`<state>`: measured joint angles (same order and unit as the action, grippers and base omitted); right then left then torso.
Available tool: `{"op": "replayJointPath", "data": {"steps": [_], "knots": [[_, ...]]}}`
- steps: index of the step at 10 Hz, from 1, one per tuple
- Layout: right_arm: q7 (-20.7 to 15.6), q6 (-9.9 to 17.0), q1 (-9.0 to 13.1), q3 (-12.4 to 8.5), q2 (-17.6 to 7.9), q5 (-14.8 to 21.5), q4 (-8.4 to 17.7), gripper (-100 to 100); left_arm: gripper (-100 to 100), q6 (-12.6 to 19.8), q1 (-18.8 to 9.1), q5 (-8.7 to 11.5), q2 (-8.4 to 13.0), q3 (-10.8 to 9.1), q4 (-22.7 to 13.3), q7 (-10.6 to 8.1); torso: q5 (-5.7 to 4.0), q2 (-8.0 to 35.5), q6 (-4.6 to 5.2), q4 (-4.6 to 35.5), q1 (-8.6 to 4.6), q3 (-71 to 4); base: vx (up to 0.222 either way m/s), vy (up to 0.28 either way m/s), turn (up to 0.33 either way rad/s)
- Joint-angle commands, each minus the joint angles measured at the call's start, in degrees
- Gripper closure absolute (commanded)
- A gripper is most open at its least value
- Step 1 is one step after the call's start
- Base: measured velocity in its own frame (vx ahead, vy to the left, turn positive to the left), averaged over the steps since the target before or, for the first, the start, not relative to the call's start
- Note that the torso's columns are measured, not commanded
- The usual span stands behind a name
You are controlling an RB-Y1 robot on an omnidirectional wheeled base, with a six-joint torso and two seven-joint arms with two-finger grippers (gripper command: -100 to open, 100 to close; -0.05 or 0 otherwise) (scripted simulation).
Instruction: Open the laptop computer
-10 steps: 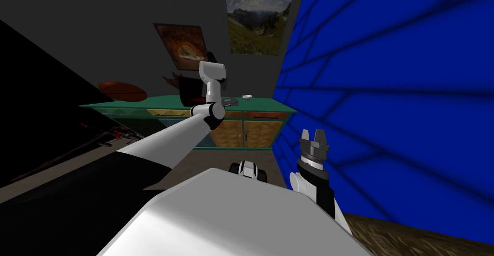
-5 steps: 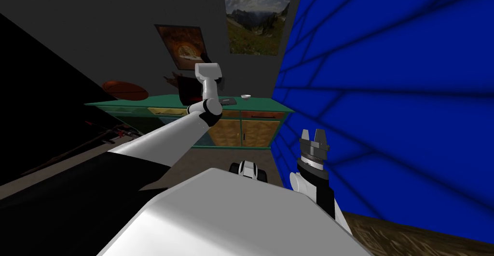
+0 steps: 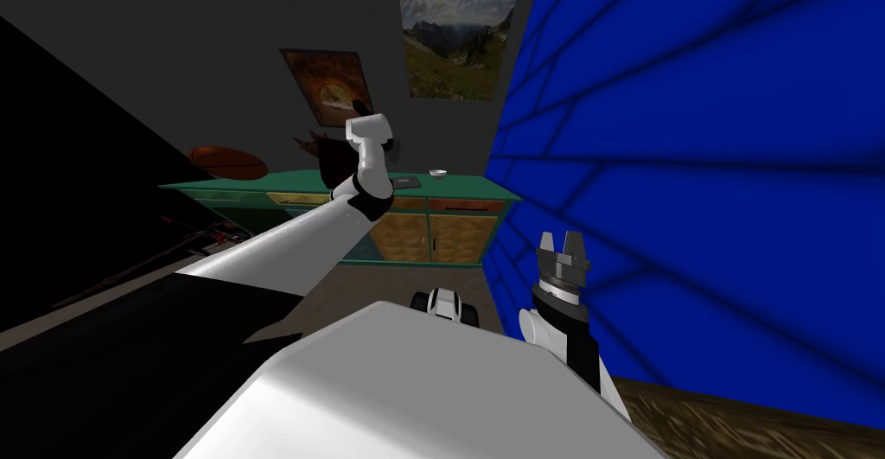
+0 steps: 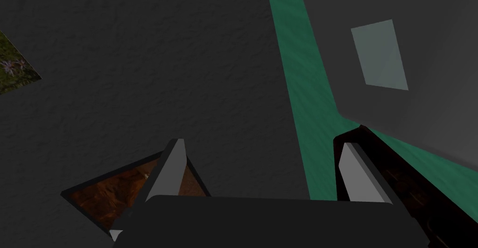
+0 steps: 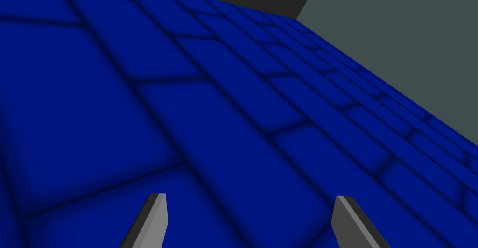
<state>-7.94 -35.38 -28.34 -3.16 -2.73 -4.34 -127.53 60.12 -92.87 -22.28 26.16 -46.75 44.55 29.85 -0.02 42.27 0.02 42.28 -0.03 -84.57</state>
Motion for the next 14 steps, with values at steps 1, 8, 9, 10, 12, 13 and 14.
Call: {"op": "replayJointPath", "data": {"steps": [1, 8, 9, 10, 12, 13, 14], "knots": [[0.0, 0.0, 0.0, -0.01, -0.01, 0.0, 0.0, 0, -100, -2.92, -2.82, -0.99, 2.01, -3.95, -3.29, 3.56, 0.06, -0.03, -0.03, 0.0, 0.19, -0.02, 0.0, -0.084, 0.034], [0.0, 0.0, 0.0, -0.01, -0.01, 0.0, 0.0, 0, -100, -6.53, -5.22, -1.84, 3.79, -14.14, -10.57, 11.06, 0.01, -0.02, 0.0, -0.01, 0.01, -0.01, -0.012, -0.025, 0.032], [0.0, 0.0, 0.0, -0.01, -0.01, 0.0, 0.0, 0, -100, -6.53, -5.22, -1.84, 3.79, -14.14, -10.57, 11.06, 0.01, -0.06, 0.0, -0.02, -0.01, -0.04, 0.005, 0.001, -0.016], [0.0, 0.0, 0.0, -0.01, -0.01, 0.0, 0.0, 0, -100, -6.53, -5.22, -1.84, 3.79, -14.14, -10.57, 11.06, 0.01, -0.04, -0.02, -0.01, 0.01, -0.04, 0.0, 0.0, 0.0], [0.0, 0.0, 0.0, -0.01, -0.01, 0.0, 0.0, 0, -100, -6.53, -5.22, -1.84, 3.79, -14.14, -10.57, 11.06, 0.03, 0.04, -0.03, 0.02, 0.04, 0.02, -0.005, -0.001, 0.015], [0.0, 0.0, 0.0, -0.01, -0.01, 0.0, 0.0, 0, -100, -6.53, -5.22, -1.84, 3.79, -14.14, -10.57, 11.06, 0.03, 0.05, -0.03, 0.02, 0.04, 0.03, 0.0, 0.0, 0.0], [0.0, 0.0, 0.0, -0.01, -0.01, 0.0, 0.0, 0, -100, -6.53, -5.22, -1.84, 3.79, -14.14, -10.57, 11.06, 0.02, 0.02, -0.02, 0.01, 0.04, 0.01, 0.0, 0.0, 0.0]]}}
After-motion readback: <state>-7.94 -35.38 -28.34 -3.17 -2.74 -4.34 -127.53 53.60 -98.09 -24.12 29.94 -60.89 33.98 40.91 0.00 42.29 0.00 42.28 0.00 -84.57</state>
